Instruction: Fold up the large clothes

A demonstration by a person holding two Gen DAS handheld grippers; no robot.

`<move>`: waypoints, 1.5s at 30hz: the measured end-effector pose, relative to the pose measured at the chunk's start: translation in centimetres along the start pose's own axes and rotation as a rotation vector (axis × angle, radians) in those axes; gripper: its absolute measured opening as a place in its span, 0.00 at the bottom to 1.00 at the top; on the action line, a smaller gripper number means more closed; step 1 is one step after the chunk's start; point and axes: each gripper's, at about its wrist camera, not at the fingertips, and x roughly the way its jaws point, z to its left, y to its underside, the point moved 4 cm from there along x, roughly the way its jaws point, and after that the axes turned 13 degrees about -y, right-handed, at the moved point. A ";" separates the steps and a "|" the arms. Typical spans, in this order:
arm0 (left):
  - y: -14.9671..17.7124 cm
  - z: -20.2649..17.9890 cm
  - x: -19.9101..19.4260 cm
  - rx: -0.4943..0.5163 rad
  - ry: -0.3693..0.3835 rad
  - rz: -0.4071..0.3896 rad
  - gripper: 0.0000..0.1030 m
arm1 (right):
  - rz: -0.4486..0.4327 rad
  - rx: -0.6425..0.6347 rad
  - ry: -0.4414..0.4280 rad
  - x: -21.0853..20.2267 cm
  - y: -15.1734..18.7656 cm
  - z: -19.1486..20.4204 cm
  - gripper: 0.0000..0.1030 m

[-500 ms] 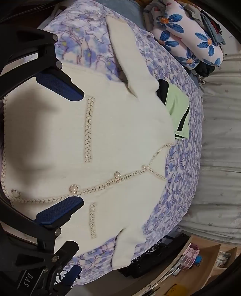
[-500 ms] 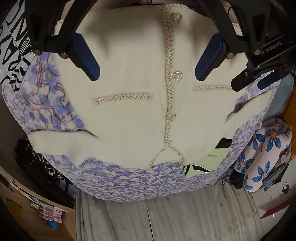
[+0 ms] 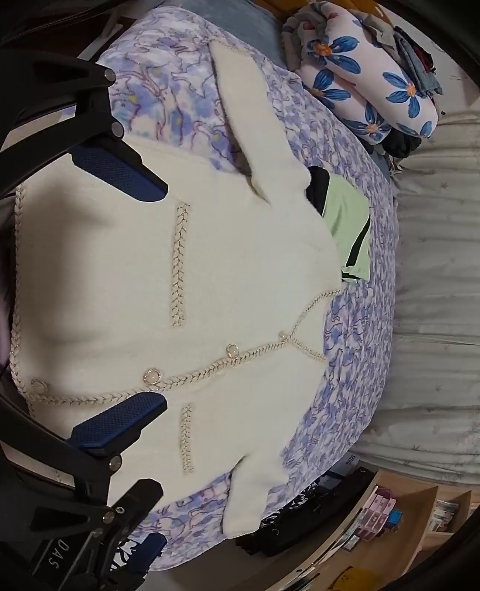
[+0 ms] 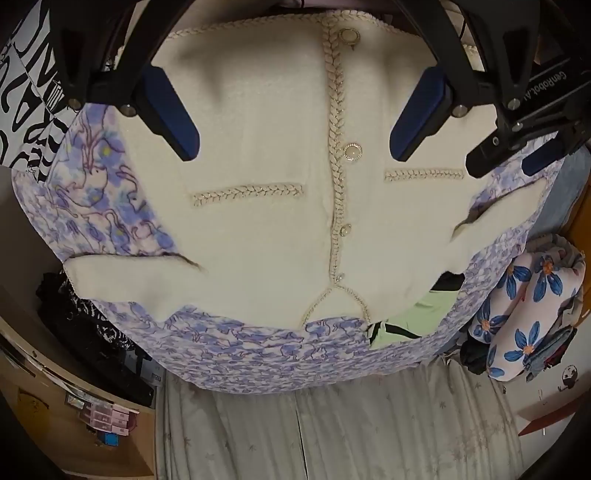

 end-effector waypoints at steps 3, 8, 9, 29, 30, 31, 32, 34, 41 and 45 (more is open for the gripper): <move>-0.1 0.3 -0.3 0.001 -0.005 -0.009 0.99 | -0.004 0.000 -0.002 -0.2 -0.1 0.0 1.00; 0.0 0.7 -0.9 0.000 -0.018 -0.021 0.99 | -0.013 -0.016 0.007 -0.6 -0.2 0.5 1.00; 0.1 0.8 -0.9 -0.001 -0.017 -0.019 0.99 | -0.013 -0.016 0.006 -0.6 -0.1 0.6 1.00; 0.1 0.3 -0.6 0.010 -0.028 -0.009 0.99 | -0.005 -0.020 0.001 -0.4 0.2 0.8 1.00; 0.1 0.3 -0.6 0.011 -0.028 -0.009 0.99 | -0.005 -0.018 0.003 -0.4 0.2 0.7 1.00; 0.1 0.2 -0.6 0.012 -0.029 -0.009 0.99 | -0.006 -0.017 0.003 -0.4 0.2 0.7 1.00; 0.0 0.1 -0.5 0.015 -0.030 -0.010 0.99 | -0.006 -0.015 0.002 -0.3 0.2 0.8 1.00; -0.1 -0.2 -0.4 0.018 -0.032 -0.010 0.99 | -0.004 -0.015 -0.001 -0.3 0.2 0.7 1.00; -0.8 -1.2 0.2 0.020 -0.035 -0.004 0.99 | 0.011 -0.010 -0.005 0.6 -0.1 -0.5 1.00; -1.1 -1.5 0.4 0.022 -0.038 -0.007 0.99 | 0.009 -0.007 -0.009 0.7 -0.3 -1.1 1.00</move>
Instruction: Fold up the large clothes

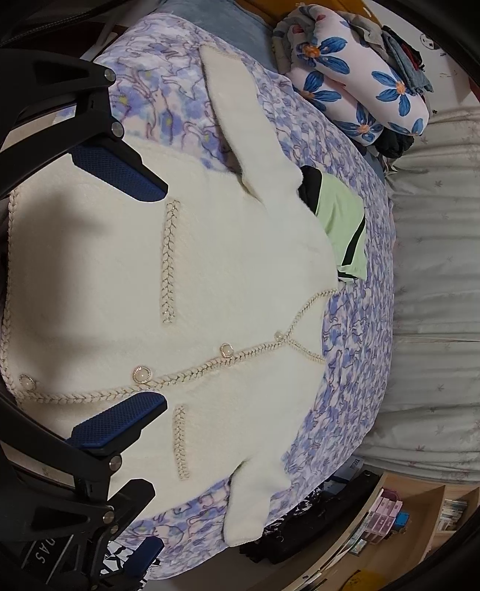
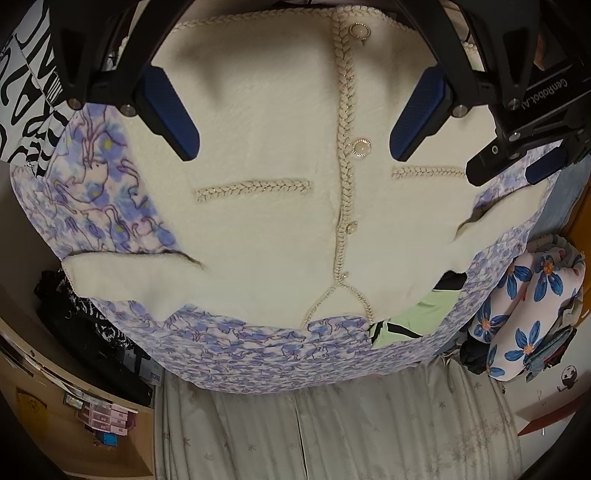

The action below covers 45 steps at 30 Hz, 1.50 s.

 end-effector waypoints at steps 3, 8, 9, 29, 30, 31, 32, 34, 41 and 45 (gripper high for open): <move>-0.4 -0.3 0.1 -0.002 -0.002 -0.003 0.99 | -0.004 -0.002 -0.005 0.0 -0.3 -0.2 1.00; -1.3 -1.3 0.3 0.020 -0.008 0.001 0.99 | -0.018 -0.014 -0.031 -0.1 -1.8 -0.5 1.00; -1.7 -1.5 0.4 0.029 -0.015 0.001 0.99 | -0.021 -0.018 -0.032 -0.1 -2.1 -0.6 1.00; -9.6 -5.2 -1.3 -0.001 0.089 -0.039 0.99 | -0.129 -0.020 -0.013 -1.9 -9.3 -3.9 1.00; -10.3 -5.7 -1.6 0.003 0.090 -0.055 0.99 | -0.137 -0.024 -0.005 -2.1 -9.7 -4.1 1.00; -10.8 -6.2 -1.9 0.008 0.093 -0.074 0.99 | -0.147 -0.030 0.005 -2.4 -10.3 -4.4 1.00; -11.4 -6.6 -2.2 0.012 0.096 -0.092 0.99 | -0.157 -0.037 0.018 -2.8 -11.0 -4.8 1.00; -12.6 -7.6 -2.8 0.020 0.109 -0.122 0.99 | -0.173 -0.046 0.031 -3.4 -12.1 -5.3 1.00; -16.7 -11.3 -4.2 0.065 0.113 -0.251 0.99 | -0.253 -0.047 0.109 -5.9 -16.7 -9.0 1.00; -18.9 -13.6 -3.6 0.069 0.110 -0.301 0.99 | -0.309 -0.029 0.163 -7.0 -18.5 -11.5 1.00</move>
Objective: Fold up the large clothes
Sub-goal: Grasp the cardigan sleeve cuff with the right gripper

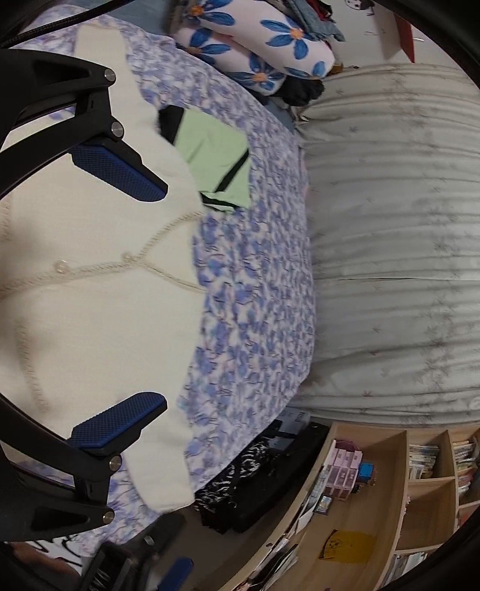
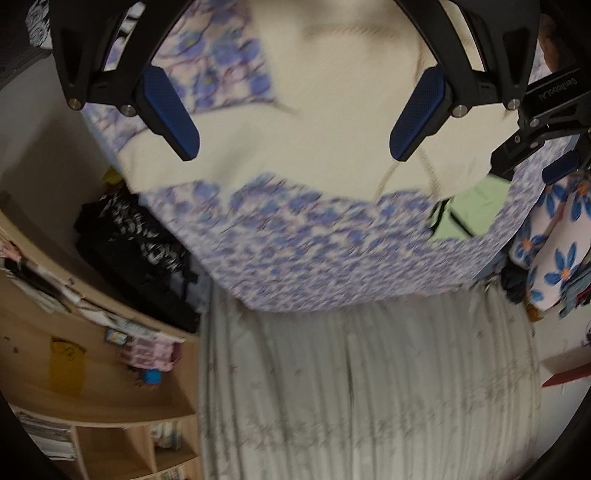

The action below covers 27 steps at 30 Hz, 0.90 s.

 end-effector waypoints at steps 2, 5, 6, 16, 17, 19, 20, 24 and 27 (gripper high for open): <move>-0.6 -1.0 0.6 0.013 0.003 -0.015 0.99 | -0.041 0.004 0.014 0.0 -1.0 -1.6 1.00; -1.4 -3.2 2.2 0.058 -0.002 -0.042 0.99 | -0.082 -0.015 0.061 0.4 -2.0 -3.3 1.00; -1.6 -3.9 2.7 0.069 -0.005 -0.049 0.99 | -0.088 -0.016 0.073 0.6 -2.2 -3.8 1.00; -1.2 -10.1 8.5 0.108 0.071 0.005 0.99 | 0.055 0.052 0.055 6.8 -2.0 -9.8 1.00; -1.1 -10.6 9.2 0.107 0.085 0.013 0.99 | 0.072 0.072 0.052 7.7 -1.6 -10.6 1.00; -0.7 -11.7 10.5 0.110 0.087 0.022 0.99 | 0.084 0.100 0.080 8.8 -0.8 -12.2 1.00; -0.5 -12.4 11.3 0.119 0.089 0.024 0.99 | 0.085 0.125 0.097 9.5 -0.3 -13.4 1.00; 0.8 -14.8 14.1 0.147 0.086 0.039 0.99 | 0.134 0.237 0.120 12.6 1.8 -17.5 1.00; 2.3 -16.6 16.8 0.155 0.091 0.089 0.99 | 0.182 0.332 0.137 15.1 4.0 -21.1 0.97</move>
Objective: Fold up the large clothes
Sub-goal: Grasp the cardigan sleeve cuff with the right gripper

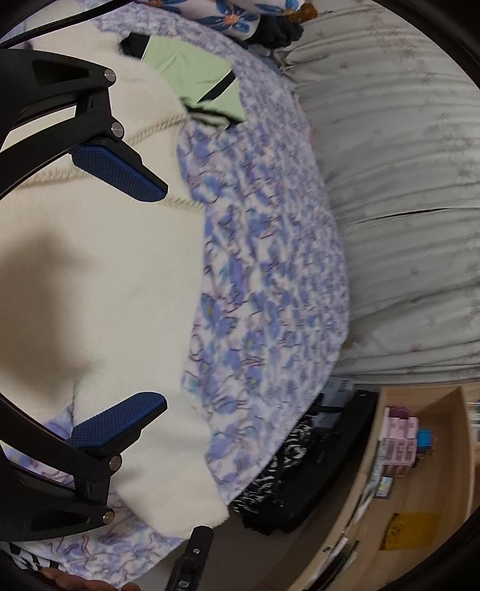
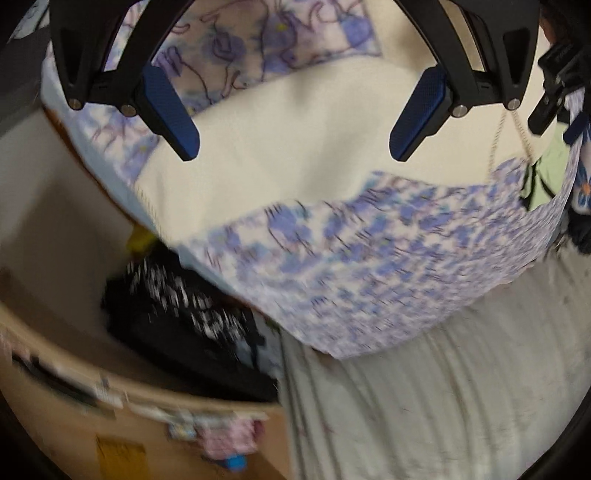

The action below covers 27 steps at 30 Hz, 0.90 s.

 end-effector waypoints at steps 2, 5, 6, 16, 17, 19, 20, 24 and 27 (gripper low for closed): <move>0.6 -0.8 1.5 -0.007 0.022 0.015 0.95 | 0.035 0.066 0.031 2.0 0.6 -2.6 0.93; 1.6 -2.0 3.4 0.004 0.010 0.038 0.90 | 0.100 0.179 0.088 4.9 2.0 -6.8 0.86; 1.8 -2.3 3.8 0.008 0.009 0.045 0.90 | 0.120 0.214 0.114 5.7 2.5 -8.1 0.84; 2.9 -3.3 5.0 0.014 0.028 0.056 0.90 | 0.145 0.382 0.134 9.0 5.6 -13.1 0.83; 2.9 -3.4 5.2 0.012 0.032 0.061 0.90 | 0.137 0.389 0.131 9.2 5.5 -13.1 0.83; 2.9 -3.3 5.3 0.009 0.034 0.067 0.90 | 0.123 0.396 0.129 9.6 5.1 -13.3 0.70; 2.9 -3.2 5.2 0.008 0.036 0.069 0.90 | 0.117 0.393 0.117 9.8 4.8 -13.3 0.60; 2.9 -3.1 5.0 0.006 0.038 0.067 0.90 | 0.055 0.352 0.075 9.0 2.8 -11.9 0.07; 2.9 -2.3 4.0 -0.001 0.044 0.059 0.90 | -0.072 0.254 0.006 5.4 1.4 -8.3 0.07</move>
